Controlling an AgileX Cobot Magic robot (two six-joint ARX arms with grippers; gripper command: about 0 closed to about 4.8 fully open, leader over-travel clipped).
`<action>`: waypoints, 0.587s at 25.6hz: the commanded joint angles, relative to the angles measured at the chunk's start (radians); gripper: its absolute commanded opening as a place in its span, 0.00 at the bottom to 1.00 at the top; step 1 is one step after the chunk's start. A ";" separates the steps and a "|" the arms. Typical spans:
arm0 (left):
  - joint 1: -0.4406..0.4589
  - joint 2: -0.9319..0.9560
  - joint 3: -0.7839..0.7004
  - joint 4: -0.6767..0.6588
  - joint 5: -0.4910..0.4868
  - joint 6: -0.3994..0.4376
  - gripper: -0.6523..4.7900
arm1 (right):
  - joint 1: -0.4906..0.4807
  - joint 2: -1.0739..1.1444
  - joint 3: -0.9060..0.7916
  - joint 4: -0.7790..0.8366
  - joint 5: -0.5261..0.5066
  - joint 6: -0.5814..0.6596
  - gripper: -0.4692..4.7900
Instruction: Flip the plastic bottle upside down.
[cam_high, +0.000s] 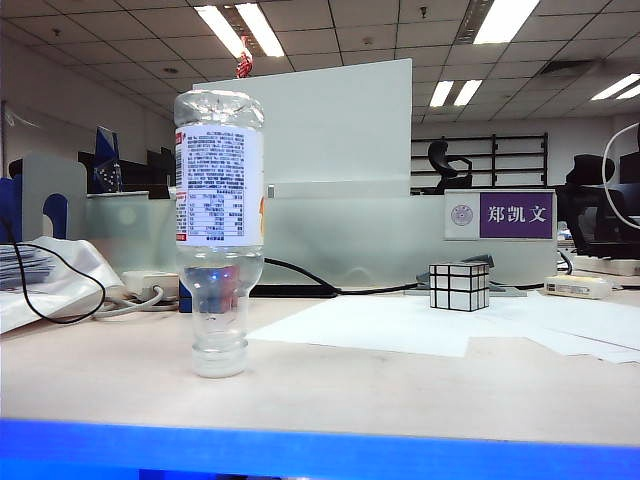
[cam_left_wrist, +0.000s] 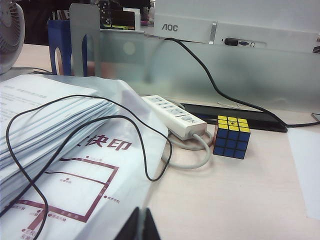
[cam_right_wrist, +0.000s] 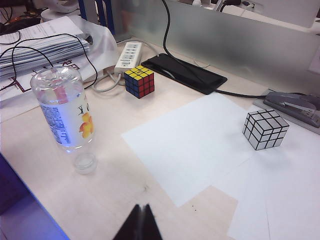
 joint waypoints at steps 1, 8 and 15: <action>-0.002 -0.002 0.001 0.014 0.000 0.001 0.12 | 0.001 0.000 0.003 0.013 0.000 0.003 0.07; -0.002 -0.002 0.001 0.014 0.000 0.001 0.12 | 0.001 -0.001 0.003 0.016 0.003 0.008 0.07; -0.002 -0.002 0.001 0.014 0.000 0.001 0.12 | 0.001 -0.001 0.003 0.013 0.003 0.008 0.07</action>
